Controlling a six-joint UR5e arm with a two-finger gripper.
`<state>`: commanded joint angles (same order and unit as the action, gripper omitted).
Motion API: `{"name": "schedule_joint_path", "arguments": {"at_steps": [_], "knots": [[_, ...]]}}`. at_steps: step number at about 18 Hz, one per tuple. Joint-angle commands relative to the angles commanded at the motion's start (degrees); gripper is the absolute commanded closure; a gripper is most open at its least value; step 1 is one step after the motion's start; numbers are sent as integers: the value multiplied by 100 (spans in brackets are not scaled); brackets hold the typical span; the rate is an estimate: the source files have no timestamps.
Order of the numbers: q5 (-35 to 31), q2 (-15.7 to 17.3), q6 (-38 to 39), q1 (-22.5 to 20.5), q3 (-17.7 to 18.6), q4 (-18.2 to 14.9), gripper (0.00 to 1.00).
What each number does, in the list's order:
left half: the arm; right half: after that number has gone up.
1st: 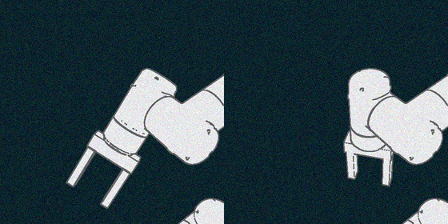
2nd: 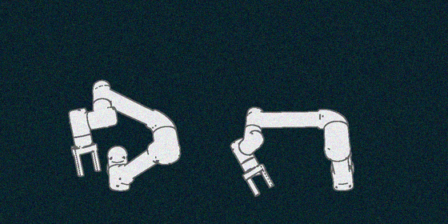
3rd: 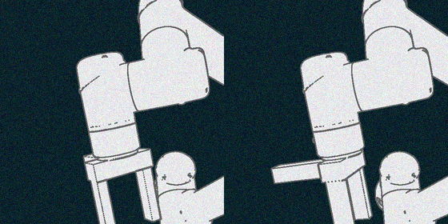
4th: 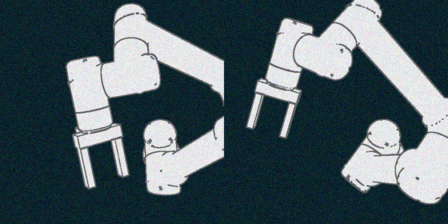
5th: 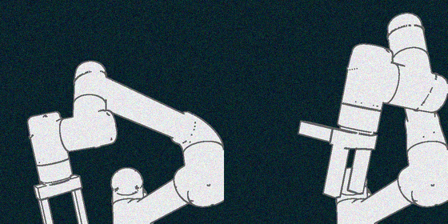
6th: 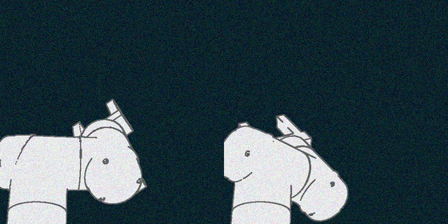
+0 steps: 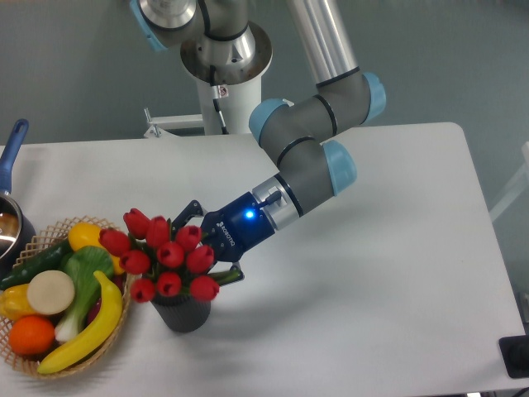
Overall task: Insert the flowers into the vase
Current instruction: 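Tilt the tulips upright inside the vase while pushing them down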
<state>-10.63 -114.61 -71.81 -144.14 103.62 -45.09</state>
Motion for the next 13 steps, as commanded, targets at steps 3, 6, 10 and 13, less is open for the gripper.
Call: {"name": "schedule_joint_path", "arguments": {"at_steps": [3,6,10,13], "knots": [[0,0,0,0,0,-9,25],[-17,0,-9,0,0,0,13],[-44,9,-53,-17,0,9,0],[-149,61,-53,-53,-9,26,0]]}}
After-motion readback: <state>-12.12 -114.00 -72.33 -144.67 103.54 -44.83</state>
